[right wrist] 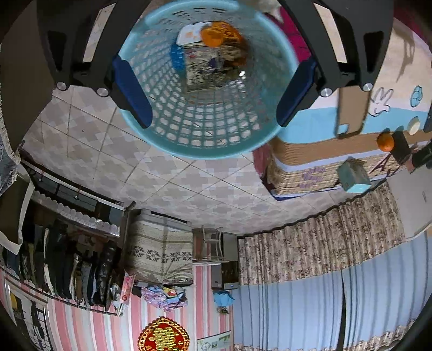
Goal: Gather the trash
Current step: 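Move both open tools back over the items on the bed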
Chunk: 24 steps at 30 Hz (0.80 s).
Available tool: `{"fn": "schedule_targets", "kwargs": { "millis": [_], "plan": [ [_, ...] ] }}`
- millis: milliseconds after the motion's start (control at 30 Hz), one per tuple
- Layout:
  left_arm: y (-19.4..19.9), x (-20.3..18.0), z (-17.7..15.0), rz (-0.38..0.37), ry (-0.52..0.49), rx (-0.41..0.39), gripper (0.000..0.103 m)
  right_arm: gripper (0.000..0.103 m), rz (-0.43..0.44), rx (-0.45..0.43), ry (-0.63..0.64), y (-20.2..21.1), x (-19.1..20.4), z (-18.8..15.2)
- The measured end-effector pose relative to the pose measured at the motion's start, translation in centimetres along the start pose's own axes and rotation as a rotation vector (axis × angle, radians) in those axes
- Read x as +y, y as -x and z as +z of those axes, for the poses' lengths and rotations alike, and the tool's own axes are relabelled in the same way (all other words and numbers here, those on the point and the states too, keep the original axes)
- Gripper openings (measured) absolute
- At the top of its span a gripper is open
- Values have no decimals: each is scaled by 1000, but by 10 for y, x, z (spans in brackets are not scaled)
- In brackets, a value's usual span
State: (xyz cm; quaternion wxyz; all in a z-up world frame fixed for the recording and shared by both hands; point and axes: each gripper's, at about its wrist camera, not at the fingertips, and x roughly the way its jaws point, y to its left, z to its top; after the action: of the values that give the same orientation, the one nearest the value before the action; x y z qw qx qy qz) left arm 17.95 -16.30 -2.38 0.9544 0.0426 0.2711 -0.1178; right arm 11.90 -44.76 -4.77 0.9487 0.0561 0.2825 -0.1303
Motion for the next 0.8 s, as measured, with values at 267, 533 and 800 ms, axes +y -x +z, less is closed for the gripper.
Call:
{"fn": "schedule_targets", "kwargs": {
  "millis": [267, 533, 800],
  "plan": [
    [1, 90, -15, 104, 78, 32, 97, 91, 55, -21, 38, 2, 71, -1],
    [-4, 167, -39, 194, 115, 76, 97, 91, 114, 11, 92, -10, 149, -10],
    [-36, 226, -64, 201, 199, 155, 97, 91, 136, 52, 151, -27, 209, -21]
  ]
}}
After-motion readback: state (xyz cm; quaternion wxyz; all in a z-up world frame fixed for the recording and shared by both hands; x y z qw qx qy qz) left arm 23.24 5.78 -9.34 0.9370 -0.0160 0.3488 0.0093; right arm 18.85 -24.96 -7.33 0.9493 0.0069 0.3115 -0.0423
